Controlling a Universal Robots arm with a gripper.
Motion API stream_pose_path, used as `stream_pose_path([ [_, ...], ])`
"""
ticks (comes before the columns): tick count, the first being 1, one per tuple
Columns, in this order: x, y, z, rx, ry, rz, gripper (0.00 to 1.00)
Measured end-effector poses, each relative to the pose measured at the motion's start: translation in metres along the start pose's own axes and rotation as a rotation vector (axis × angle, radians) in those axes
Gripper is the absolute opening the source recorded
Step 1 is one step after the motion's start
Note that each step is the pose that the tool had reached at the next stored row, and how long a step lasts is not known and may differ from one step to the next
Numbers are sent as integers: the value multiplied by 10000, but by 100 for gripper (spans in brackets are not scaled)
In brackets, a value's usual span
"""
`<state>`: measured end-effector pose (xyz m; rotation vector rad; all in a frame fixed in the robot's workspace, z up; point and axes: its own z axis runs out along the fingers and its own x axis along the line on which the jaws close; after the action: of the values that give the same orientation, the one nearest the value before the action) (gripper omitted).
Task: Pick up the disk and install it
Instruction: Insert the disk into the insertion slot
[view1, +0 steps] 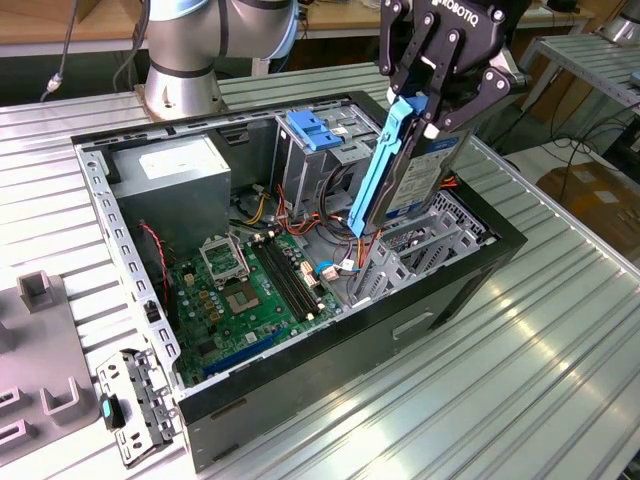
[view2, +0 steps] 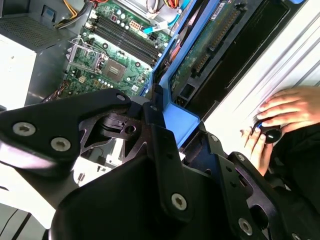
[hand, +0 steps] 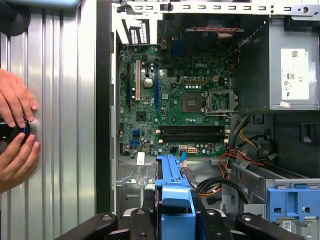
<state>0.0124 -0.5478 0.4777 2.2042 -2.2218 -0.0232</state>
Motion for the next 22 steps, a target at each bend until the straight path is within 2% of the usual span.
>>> stream_pose_path([
  [2,0,-52,11,0,0,-1,37],
  [11,-1,-59,14,0,-2,-1,37],
  [14,-1,-82,22,0,-1,-1,37],
  [17,-1,-176,64,0,1,0,37],
  [22,-1,-317,97,0,11,0,37],
])
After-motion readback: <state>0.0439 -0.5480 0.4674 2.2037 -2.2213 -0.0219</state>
